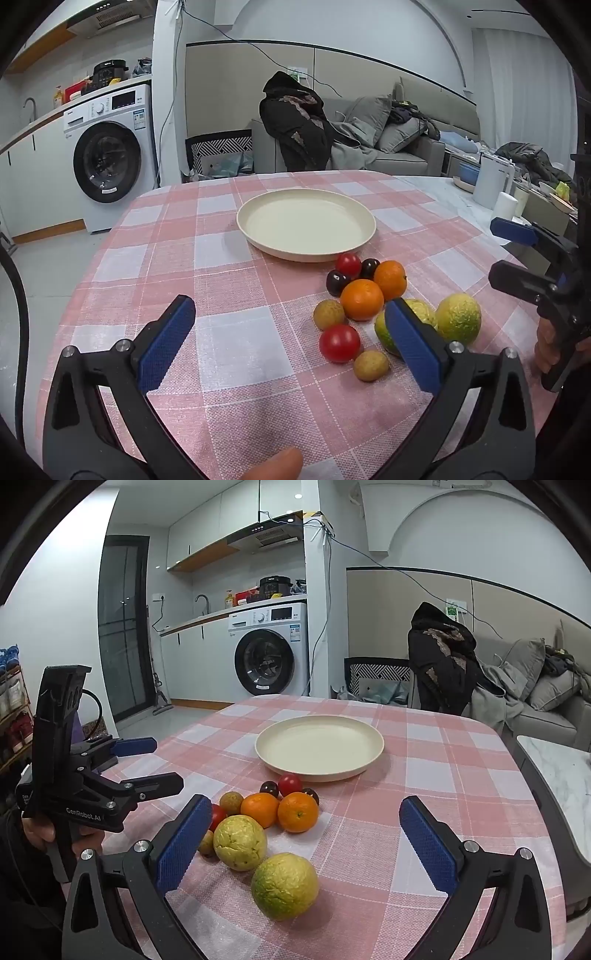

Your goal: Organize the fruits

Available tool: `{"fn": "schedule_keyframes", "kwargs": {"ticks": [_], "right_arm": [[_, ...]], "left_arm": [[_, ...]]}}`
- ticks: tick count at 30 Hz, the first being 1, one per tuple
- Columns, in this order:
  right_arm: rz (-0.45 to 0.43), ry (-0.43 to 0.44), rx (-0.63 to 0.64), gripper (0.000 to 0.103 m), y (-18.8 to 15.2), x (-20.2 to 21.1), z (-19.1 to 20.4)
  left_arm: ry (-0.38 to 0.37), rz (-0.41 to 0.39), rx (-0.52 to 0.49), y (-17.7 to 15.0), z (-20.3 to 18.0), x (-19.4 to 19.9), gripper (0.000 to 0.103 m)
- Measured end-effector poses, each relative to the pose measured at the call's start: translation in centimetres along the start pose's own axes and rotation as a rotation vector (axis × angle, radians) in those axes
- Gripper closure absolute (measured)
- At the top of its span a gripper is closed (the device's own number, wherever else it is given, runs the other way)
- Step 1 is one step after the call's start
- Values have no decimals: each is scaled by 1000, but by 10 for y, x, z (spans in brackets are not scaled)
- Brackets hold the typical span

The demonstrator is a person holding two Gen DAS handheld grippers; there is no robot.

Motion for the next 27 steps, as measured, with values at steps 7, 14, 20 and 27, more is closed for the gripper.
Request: {"fn": "schedule_keyframes", "kwargs": {"ticks": [7,14,20,27], "right_arm": [[1,0,1,0,0,1,0],[1,1,4,0,0,0,0],[3,0,5,0,0,0,1],[7,-1,5,0,-1,-3,-1]], "left_arm": [[-19,12,-5,0,-2,-2,0],[-9,8,-11,0,-3,-1,1],[-5,13,-7,0,-2,-3,0],[-3,13,-5,0,-1,-3,0]]}}
Point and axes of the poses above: each gripper's, at about its wrist camera, not at the fingertips, and x roughly against the way its jaws point, z to its left, y to its top, the point moved 3 cm from there along -x, roughly the way its jaws point, and after that the axes turned 1 degree about y, right-handed, at the moved point
